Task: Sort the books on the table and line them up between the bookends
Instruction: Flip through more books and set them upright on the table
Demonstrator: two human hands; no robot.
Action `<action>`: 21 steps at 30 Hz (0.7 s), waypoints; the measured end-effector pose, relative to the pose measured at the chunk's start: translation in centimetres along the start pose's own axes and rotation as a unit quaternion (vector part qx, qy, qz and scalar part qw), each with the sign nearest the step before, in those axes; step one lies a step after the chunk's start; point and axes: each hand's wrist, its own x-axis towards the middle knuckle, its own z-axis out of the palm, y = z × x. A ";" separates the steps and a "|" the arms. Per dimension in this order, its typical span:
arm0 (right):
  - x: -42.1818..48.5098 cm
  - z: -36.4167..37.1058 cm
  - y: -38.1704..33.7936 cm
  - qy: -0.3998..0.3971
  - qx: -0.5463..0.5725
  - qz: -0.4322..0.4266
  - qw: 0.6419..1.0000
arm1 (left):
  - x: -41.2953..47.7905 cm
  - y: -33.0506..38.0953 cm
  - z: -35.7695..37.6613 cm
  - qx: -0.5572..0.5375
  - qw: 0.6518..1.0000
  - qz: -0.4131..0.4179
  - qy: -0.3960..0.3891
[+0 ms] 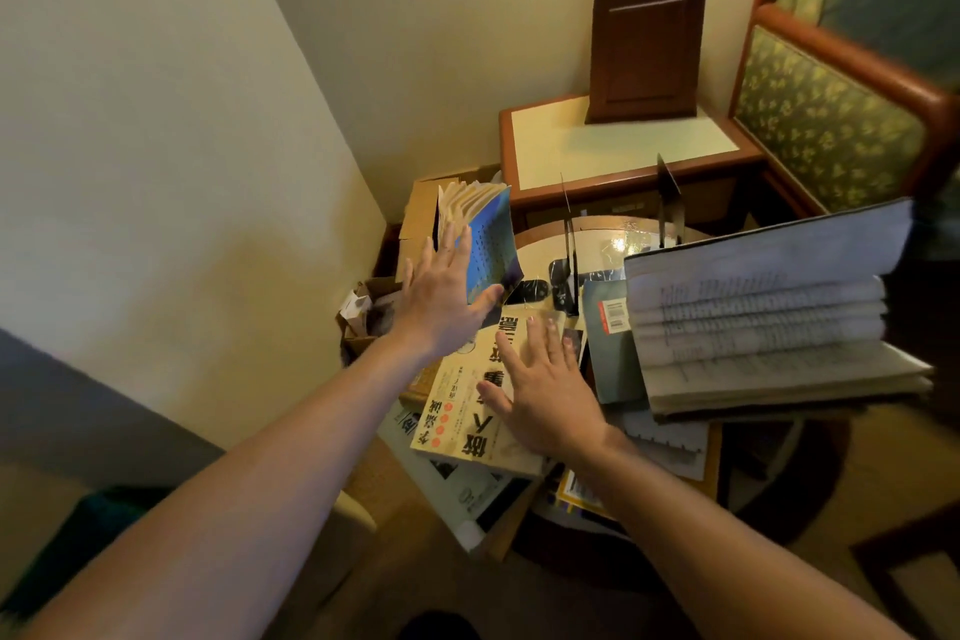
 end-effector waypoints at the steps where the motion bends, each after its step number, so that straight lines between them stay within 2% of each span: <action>1: -0.6 -0.4 -0.2 0.015 0.002 0.004 1.000 | -0.7 0.3 0.0 -0.012 1.000 0.003 0.003; 8: -6.6 -4.1 0.2 0.133 0.067 0.000 0.989 | -4.4 4.2 -0.2 -0.067 0.995 0.065 0.019; 13: -11.1 -6.0 2.0 0.220 0.061 0.010 0.974 | -5.7 7.9 -0.6 -0.091 0.987 0.130 0.025; 17: -13.9 -7.0 4.0 0.259 0.063 0.049 0.963 | -6.0 11.3 -1.2 -0.102 0.977 0.185 0.040; 21: -15.7 -7.4 7.1 0.286 0.079 0.146 0.944 | -5.5 14.9 -1.7 -0.081 0.961 0.246 0.097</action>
